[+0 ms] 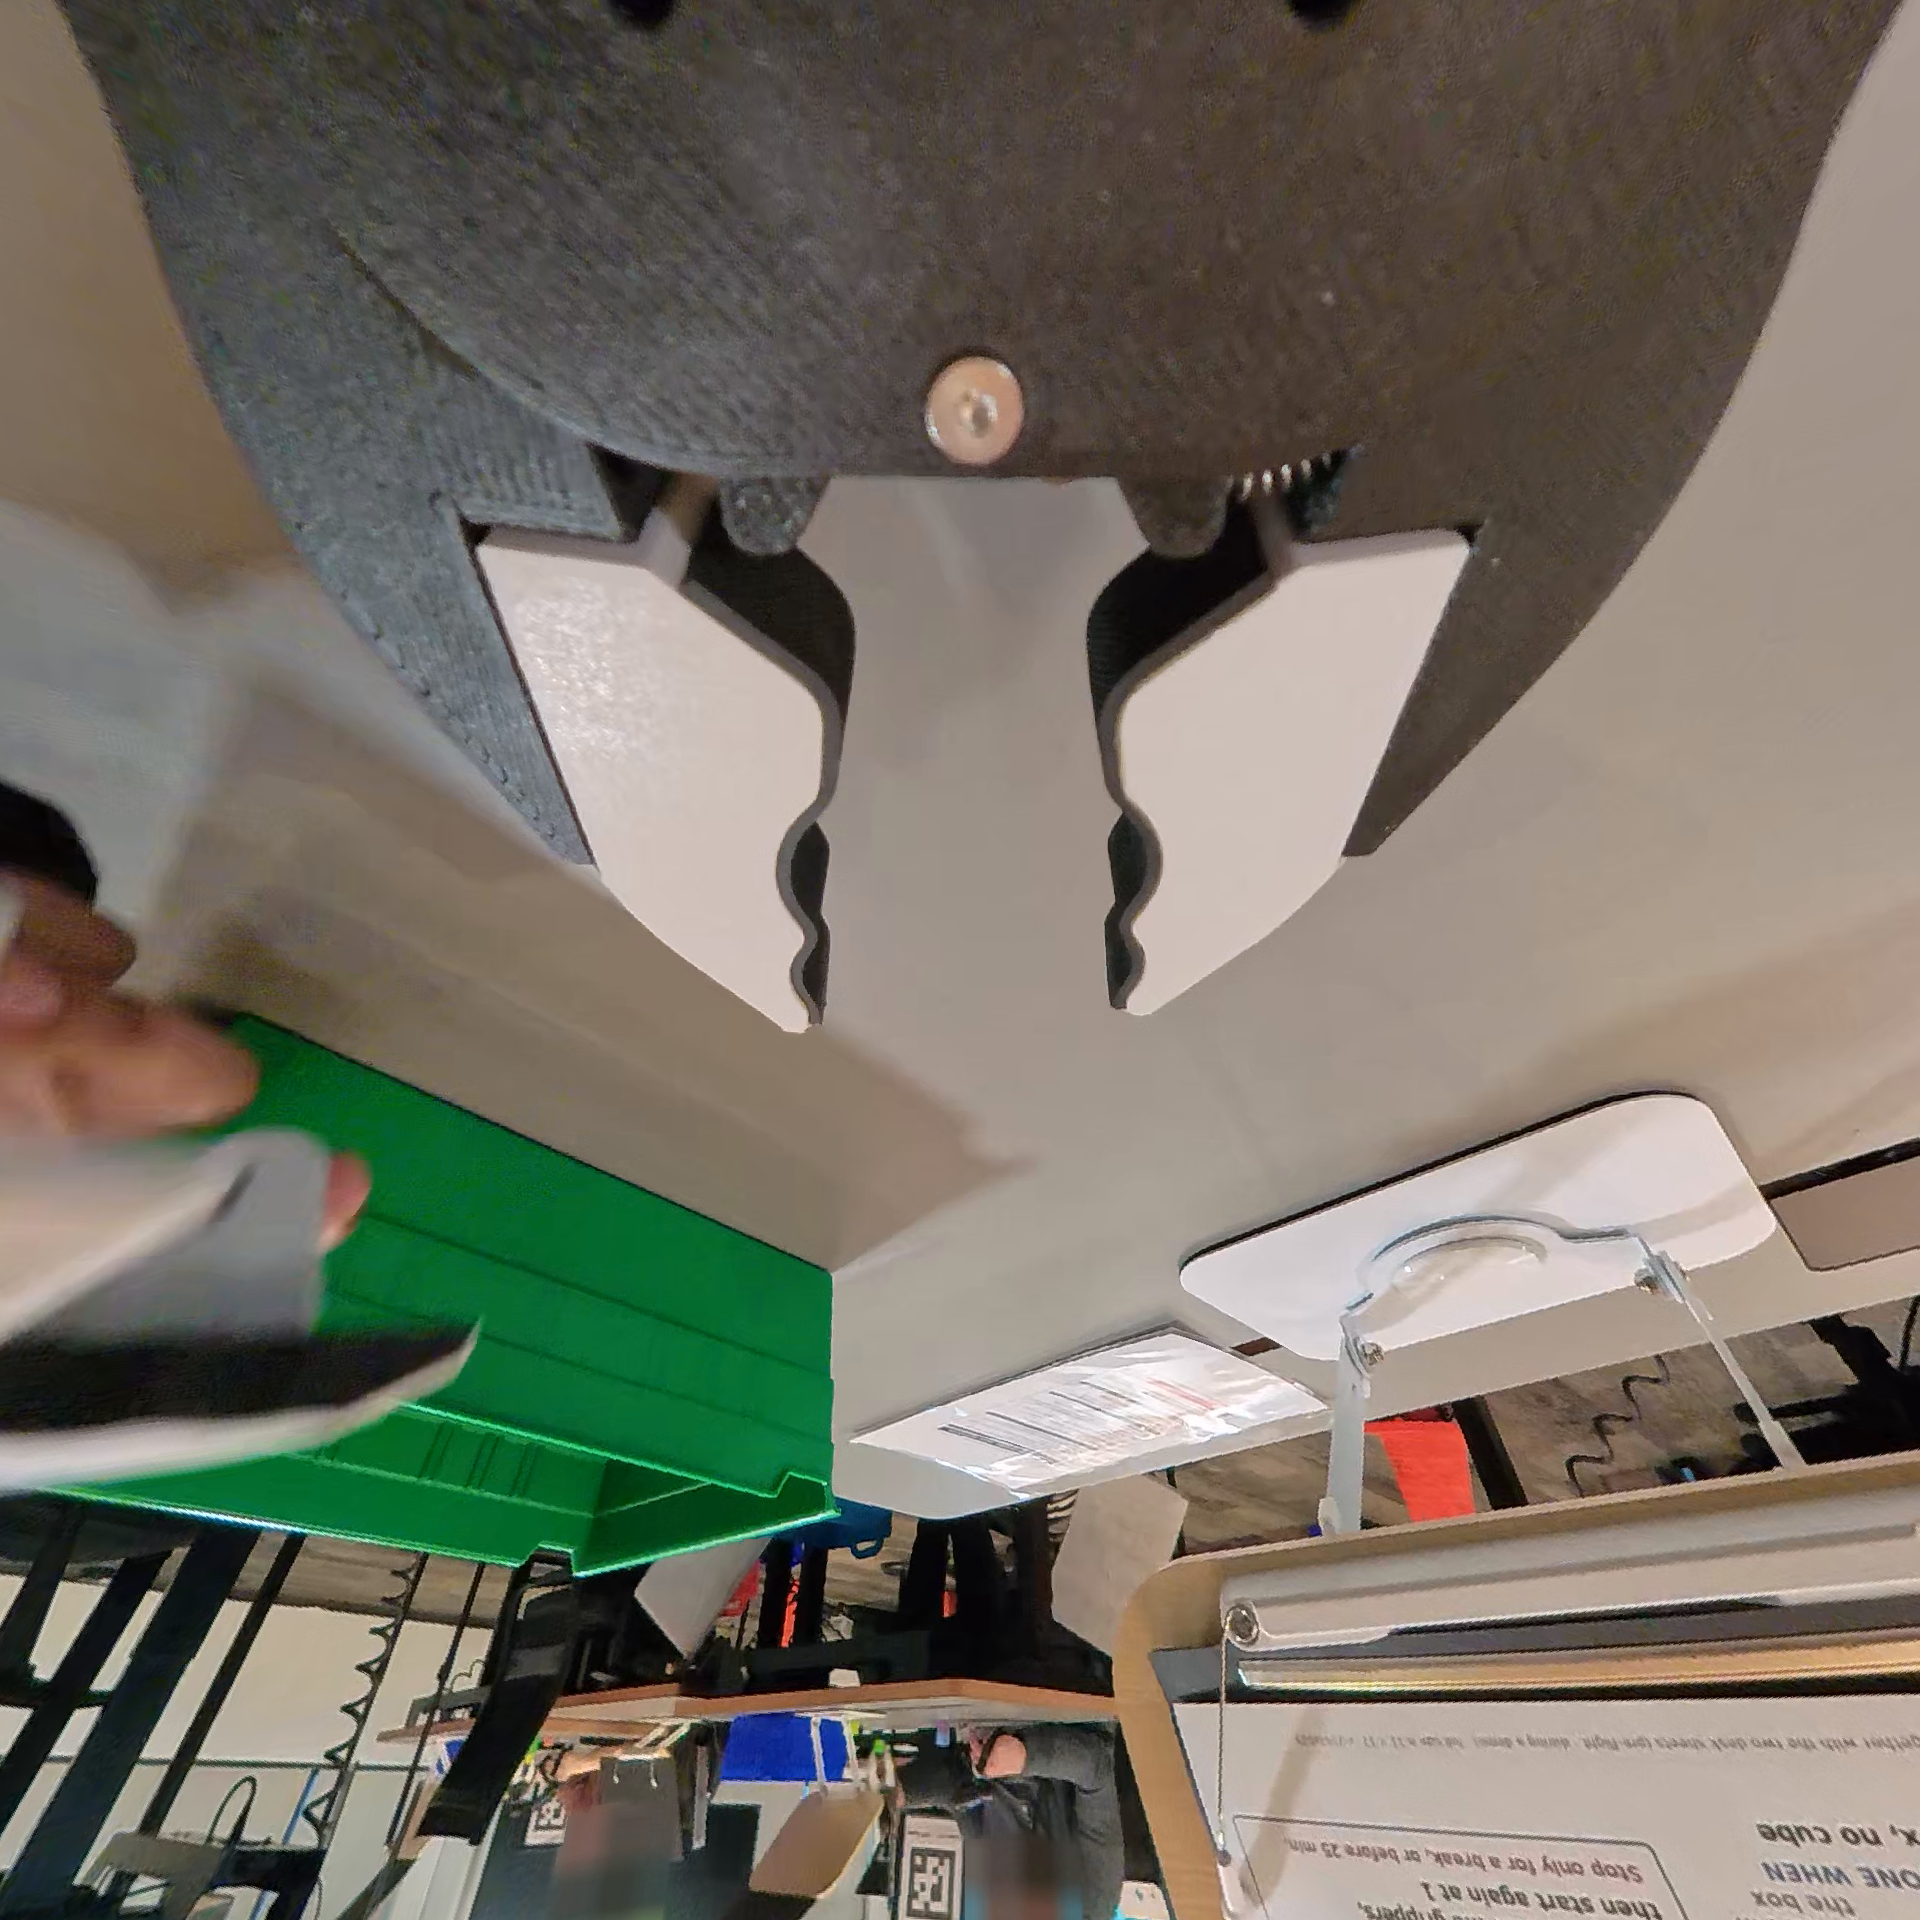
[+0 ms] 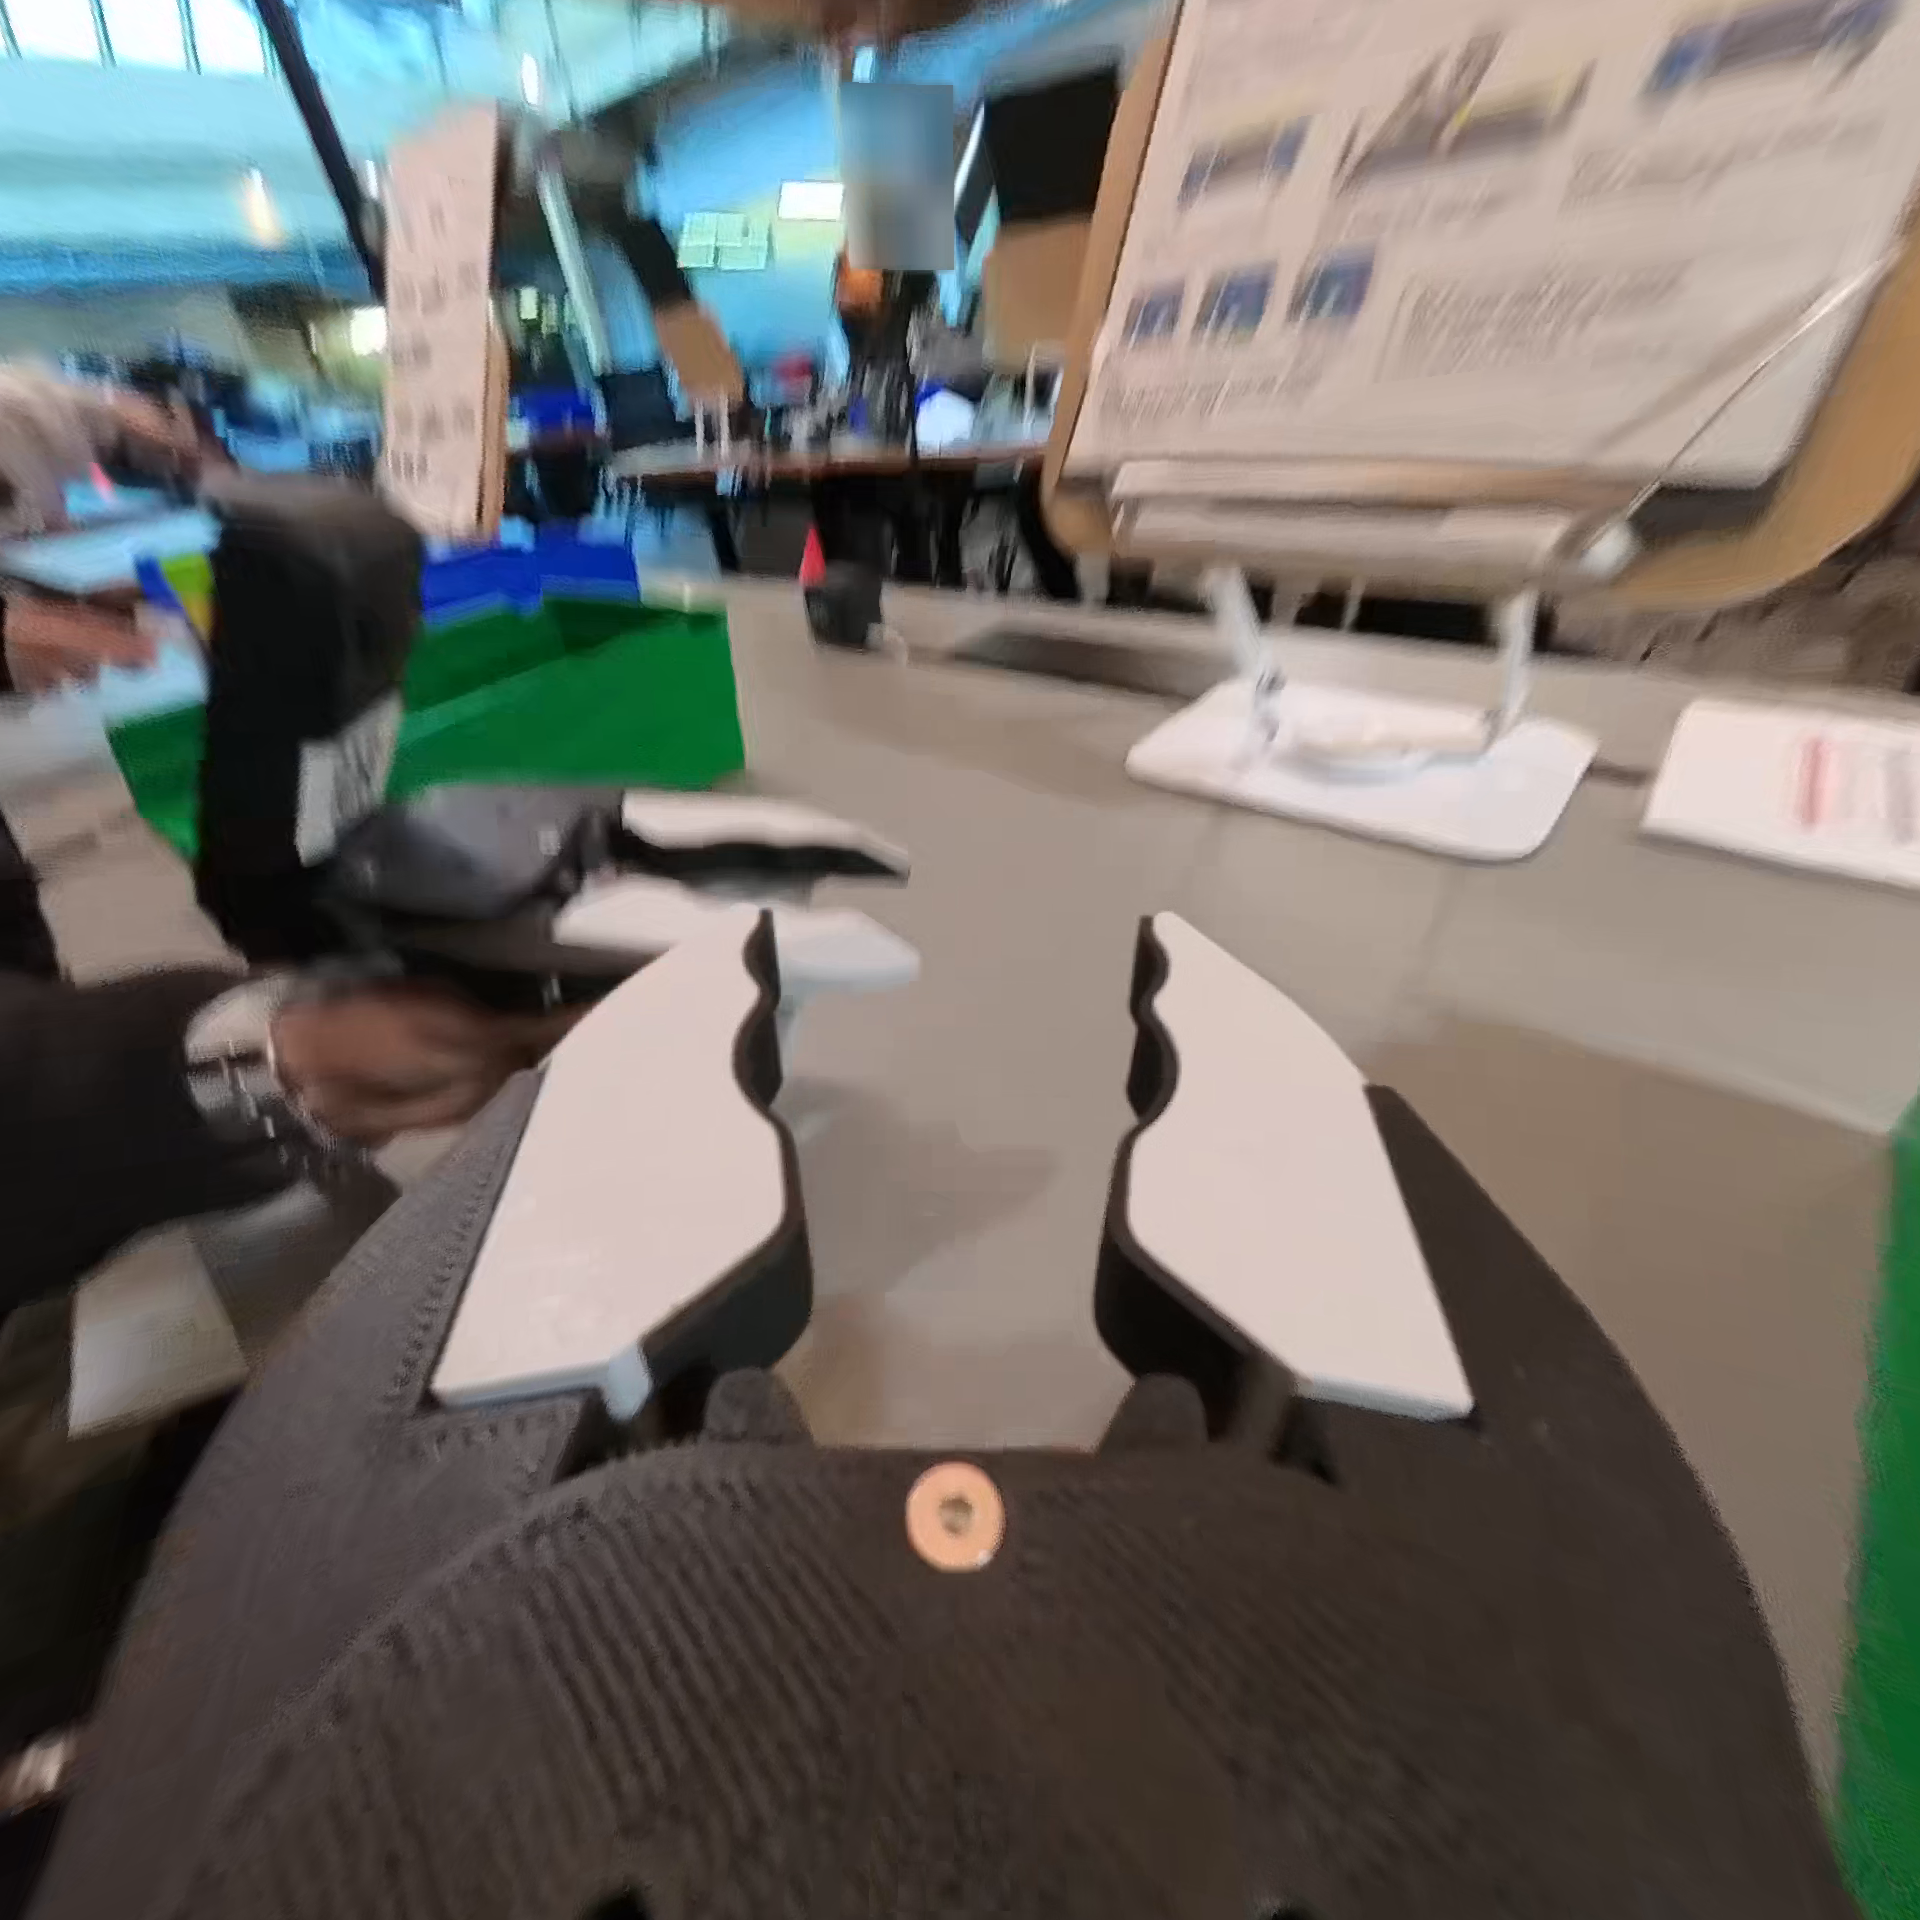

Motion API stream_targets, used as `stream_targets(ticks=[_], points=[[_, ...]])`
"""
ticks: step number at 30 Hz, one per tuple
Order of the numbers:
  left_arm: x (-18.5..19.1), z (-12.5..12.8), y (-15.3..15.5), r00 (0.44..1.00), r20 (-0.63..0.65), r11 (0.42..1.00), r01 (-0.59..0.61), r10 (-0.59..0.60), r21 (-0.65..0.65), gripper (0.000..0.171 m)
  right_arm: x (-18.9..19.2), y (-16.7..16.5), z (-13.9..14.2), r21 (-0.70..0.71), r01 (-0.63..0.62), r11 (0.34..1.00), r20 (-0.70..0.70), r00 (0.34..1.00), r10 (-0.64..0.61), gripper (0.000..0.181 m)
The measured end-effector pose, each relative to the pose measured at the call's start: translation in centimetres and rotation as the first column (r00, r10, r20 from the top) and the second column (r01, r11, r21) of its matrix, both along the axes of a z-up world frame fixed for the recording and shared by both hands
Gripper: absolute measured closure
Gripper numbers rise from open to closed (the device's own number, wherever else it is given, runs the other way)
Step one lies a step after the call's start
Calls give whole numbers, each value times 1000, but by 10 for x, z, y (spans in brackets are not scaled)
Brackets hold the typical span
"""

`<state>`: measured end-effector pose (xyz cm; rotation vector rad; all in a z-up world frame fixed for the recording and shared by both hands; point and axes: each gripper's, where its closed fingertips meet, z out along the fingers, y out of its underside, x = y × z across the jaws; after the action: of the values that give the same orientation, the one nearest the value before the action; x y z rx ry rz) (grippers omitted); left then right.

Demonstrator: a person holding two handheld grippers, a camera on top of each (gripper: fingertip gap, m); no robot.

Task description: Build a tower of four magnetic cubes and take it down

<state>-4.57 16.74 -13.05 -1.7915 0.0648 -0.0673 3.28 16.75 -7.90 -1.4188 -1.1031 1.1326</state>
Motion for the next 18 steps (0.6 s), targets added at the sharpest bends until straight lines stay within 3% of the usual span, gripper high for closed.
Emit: stream_targets(ticks=[3,6,8,12,15,18], points=[[0,0,-1,1000,13,1000,-2,2,-2,120,24,24,49,51,93,994,-114,990,-87,107],[-1,-1,-2,999,39,1000,-3,4,-6,121,61,69,75,151,254,955,-111,965,-239,101],[-1,1,-3,998,56,1000,-4,4,-6,121,100,103,85,145,387,910,-125,920,-371,100],[-5,3,-5,998,62,1000,-16,16,6,123,202,165,70,156,653,741,-104,757,-645,102],[-5,-1,-4,996,90,1000,-12,12,-5,123,272,201,45,163,772,615,-42,628,-777,103],[-2,-2,-1,993,122,1000,3,-2,-14,123,302,219,26,31,796,604,17,604,-797,102]])
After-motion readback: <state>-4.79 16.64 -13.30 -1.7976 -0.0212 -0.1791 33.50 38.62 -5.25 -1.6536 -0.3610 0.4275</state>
